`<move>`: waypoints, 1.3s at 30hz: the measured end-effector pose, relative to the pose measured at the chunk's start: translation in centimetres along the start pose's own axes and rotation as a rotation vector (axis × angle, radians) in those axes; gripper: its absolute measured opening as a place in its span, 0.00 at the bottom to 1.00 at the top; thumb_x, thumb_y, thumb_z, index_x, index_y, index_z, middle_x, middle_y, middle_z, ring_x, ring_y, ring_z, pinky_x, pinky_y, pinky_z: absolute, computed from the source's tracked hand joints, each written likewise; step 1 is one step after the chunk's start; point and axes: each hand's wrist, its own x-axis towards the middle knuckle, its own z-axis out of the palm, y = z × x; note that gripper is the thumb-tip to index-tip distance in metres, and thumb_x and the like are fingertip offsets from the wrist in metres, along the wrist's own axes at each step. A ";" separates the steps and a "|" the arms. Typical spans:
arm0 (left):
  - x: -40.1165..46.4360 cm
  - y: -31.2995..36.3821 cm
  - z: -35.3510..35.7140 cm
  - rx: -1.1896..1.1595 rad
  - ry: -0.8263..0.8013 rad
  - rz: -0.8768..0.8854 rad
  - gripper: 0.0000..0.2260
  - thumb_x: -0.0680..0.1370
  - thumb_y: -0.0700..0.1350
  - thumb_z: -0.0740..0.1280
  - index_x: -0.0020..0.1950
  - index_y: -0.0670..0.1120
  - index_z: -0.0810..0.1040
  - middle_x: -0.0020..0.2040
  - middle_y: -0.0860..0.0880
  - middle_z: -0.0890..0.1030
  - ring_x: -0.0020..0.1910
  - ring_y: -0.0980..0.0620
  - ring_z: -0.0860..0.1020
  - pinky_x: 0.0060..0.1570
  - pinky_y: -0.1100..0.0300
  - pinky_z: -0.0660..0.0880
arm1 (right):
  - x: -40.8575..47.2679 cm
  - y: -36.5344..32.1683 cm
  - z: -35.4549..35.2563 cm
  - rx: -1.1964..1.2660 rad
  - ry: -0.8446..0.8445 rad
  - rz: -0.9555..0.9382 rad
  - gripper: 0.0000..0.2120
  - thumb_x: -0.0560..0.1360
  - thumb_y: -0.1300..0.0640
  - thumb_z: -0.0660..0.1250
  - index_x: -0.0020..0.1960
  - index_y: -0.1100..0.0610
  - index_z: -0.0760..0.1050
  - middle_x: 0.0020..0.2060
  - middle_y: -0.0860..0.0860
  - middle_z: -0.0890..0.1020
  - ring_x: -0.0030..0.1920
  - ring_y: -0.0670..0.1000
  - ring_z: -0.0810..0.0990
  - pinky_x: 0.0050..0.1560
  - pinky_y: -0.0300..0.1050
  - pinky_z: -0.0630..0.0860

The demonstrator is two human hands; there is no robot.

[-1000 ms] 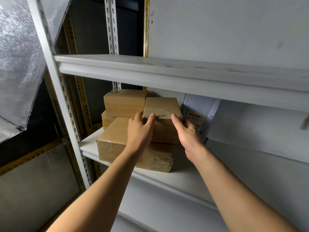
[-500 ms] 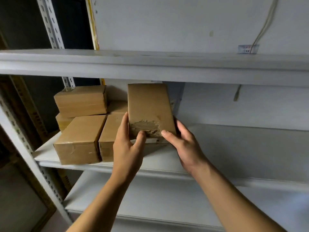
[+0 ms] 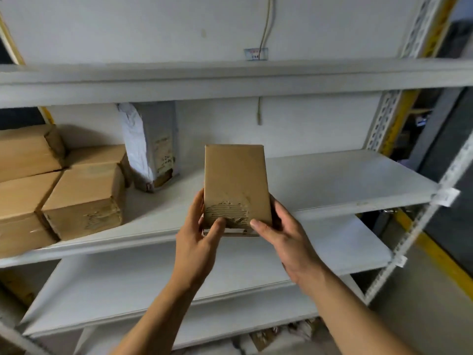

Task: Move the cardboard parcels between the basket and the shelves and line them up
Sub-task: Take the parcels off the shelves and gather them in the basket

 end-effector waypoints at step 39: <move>-34.8 -11.6 49.0 -0.046 -1.590 -0.459 0.32 0.76 0.59 0.71 0.79 0.67 0.66 0.68 0.66 0.78 0.67 0.64 0.77 0.69 0.55 0.75 | -46.9 14.9 -28.9 0.167 1.506 0.513 0.26 0.86 0.54 0.64 0.82 0.43 0.63 0.71 0.43 0.80 0.72 0.47 0.77 0.76 0.56 0.70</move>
